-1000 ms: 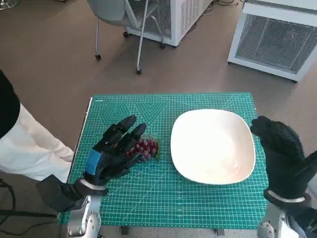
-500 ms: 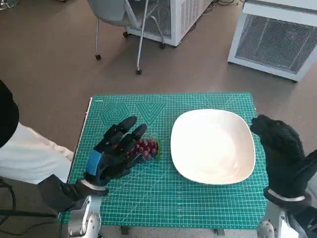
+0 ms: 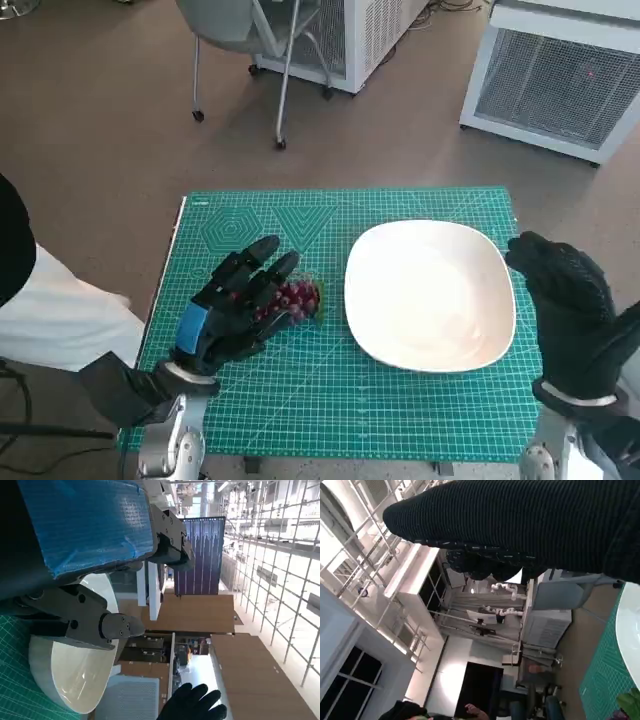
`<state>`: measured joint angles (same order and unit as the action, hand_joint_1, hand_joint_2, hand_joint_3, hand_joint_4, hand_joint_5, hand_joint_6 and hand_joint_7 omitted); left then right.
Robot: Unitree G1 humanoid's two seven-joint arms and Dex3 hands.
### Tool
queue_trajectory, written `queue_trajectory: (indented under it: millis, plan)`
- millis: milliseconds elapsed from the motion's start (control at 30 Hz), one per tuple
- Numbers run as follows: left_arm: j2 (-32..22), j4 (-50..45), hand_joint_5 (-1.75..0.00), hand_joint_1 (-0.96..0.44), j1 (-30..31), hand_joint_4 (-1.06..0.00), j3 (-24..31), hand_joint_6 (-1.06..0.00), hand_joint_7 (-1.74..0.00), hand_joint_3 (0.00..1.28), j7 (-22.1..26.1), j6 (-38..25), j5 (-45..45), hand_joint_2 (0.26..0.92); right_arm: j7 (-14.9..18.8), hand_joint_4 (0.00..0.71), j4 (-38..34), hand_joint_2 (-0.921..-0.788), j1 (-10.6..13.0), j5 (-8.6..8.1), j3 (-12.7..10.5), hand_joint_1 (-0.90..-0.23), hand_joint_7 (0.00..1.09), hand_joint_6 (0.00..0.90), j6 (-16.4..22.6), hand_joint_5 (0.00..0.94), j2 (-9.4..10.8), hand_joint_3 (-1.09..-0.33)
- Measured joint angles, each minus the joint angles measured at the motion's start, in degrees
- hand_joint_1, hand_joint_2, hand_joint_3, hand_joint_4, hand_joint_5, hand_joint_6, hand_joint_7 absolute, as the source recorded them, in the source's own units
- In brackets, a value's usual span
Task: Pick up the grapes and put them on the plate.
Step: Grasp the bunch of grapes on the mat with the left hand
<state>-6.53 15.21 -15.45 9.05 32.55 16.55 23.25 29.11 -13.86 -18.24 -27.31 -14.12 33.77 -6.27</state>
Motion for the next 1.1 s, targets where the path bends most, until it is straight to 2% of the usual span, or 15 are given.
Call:
queue_trajectory:
  millis: [467, 633, 833, 967, 1100]
  plan:
    - [0.0, 0.0, 0.0, -0.1, 0.0, -0.46, 0.1, -0.32, -0.4, 0.26, 0.1, 0.3, 0.0, 0.921, 0.7, 0.547, -0.1, -0.921, 0.0, -0.87, -0.4, -0.404, 0.84, 0.238, 0.0, 0.26, 0.0, -0.578]
    - [-0.5, -0.4, 0.0, -0.18, 0.0, -0.4, 0.0, -0.28, -0.37, 0.18, -0.8, 0.8, -1.9, 0.921, 0.9, 0.545, -0.1, -0.921, 0.0, -1.12, -0.4, -0.404, 0.85, 0.236, 0.0, 0.262, 0.0, -0.578]
    - [-3.9, -2.0, 0.0, -0.37, 0.1, -0.23, -0.8, -0.17, -0.23, 0.05, -7.1, 4.8, -14.8, 0.911, 0.9, 0.542, -0.1, -0.921, 0.0, -1.1, -0.4, -0.405, 0.85, 0.235, 0.0, 0.266, 0.1, -0.578]
    - [-6.8, -4.7, 0.0, -0.48, 0.4, -0.08, -1.2, -0.09, -0.15, 0.01, -11.8, 5.4, -24.4, 0.893, 0.9, 0.541, -0.1, -0.921, 0.0, -1.04, -0.4, -0.407, 0.85, 0.234, 0.0, 0.268, 0.1, -0.578]
    - [-9.8, -9.2, 0.0, -0.52, 1.2, -0.02, -1.8, -0.05, -0.12, 0.0, -16.0, 5.2, -34.3, 0.859, 0.9, 0.539, 0.0, -0.921, 0.0, -1.01, -0.4, -0.407, 0.85, 0.235, 0.0, 0.27, 0.1, -0.578]
